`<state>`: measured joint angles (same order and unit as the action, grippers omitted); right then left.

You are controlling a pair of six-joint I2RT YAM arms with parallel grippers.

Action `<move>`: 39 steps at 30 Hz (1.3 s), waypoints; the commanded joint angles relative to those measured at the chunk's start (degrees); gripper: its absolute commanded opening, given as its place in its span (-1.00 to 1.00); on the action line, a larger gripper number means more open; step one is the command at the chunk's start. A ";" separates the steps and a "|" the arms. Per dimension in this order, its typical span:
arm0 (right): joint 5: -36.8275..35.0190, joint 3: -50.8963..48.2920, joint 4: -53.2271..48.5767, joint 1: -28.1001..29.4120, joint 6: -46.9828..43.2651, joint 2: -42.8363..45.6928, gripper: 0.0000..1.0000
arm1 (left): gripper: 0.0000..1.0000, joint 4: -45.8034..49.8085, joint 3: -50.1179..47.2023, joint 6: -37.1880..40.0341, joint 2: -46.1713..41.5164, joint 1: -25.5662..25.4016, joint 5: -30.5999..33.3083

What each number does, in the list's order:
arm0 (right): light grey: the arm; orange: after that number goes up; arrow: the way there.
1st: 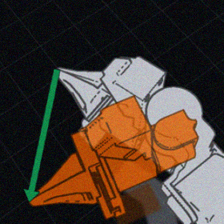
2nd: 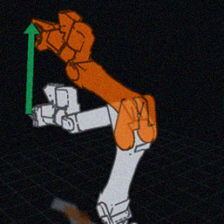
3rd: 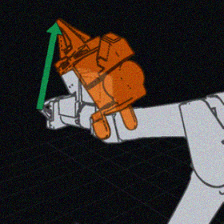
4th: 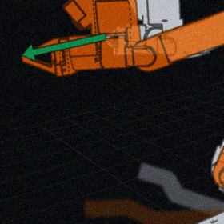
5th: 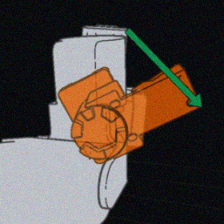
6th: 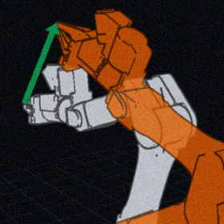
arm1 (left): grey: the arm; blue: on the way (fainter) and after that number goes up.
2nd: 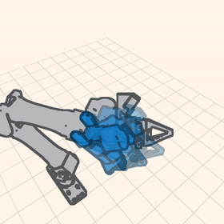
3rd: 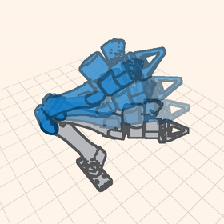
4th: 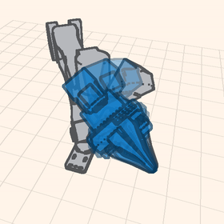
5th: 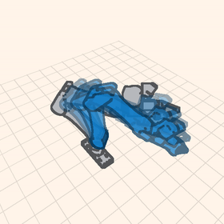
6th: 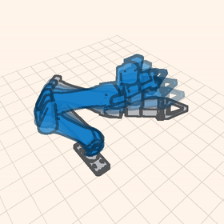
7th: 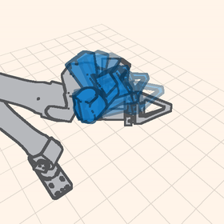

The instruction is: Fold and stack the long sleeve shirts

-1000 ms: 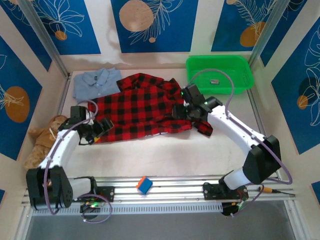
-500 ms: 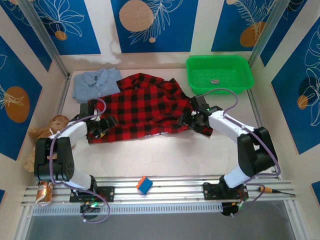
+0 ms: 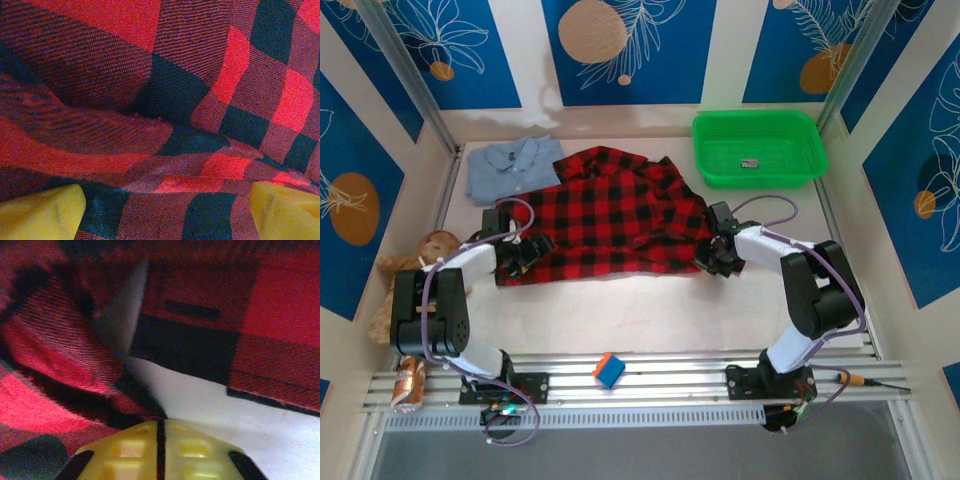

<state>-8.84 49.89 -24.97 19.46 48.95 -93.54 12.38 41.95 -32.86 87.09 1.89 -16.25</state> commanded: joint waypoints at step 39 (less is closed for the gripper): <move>-3.50 -6.79 -20.29 -16.99 -2.05 16.65 0.16 | 1.00 15.25 5.70 2.68 -31.06 -17.73 -0.57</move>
<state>-13.96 44.75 -46.28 2.13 45.80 -76.09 27.66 47.68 -31.40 55.37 -15.07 -18.02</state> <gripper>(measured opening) 0.581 0.998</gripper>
